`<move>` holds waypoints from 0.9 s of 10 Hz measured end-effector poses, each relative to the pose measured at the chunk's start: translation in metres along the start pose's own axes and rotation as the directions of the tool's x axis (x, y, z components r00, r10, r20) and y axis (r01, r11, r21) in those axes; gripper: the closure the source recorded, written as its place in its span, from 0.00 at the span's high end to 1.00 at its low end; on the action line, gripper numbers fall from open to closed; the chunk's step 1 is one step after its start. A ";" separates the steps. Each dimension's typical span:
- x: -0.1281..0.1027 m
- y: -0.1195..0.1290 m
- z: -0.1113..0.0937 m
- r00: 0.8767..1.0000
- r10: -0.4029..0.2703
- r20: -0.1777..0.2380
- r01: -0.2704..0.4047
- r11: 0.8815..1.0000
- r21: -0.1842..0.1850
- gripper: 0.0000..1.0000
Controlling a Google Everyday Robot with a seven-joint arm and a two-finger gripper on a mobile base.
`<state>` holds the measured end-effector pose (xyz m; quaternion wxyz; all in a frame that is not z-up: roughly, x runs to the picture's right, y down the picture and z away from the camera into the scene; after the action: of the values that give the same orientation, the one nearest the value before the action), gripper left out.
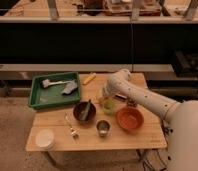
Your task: Place apple in red bowl
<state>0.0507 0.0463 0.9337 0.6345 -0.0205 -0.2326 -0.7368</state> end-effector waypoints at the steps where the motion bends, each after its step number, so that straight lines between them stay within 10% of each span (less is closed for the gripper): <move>1: -0.004 -0.003 0.003 1.000 -0.014 0.010 0.014 1.000 0.001 0.65; 6: -0.016 -0.005 0.009 0.998 -0.032 0.056 0.032 0.999 0.000 0.25; 9: -0.012 0.002 0.001 0.999 0.002 0.052 -0.003 1.000 0.009 0.21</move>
<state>0.0543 0.0578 0.9316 0.6293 -0.0370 -0.2521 -0.7342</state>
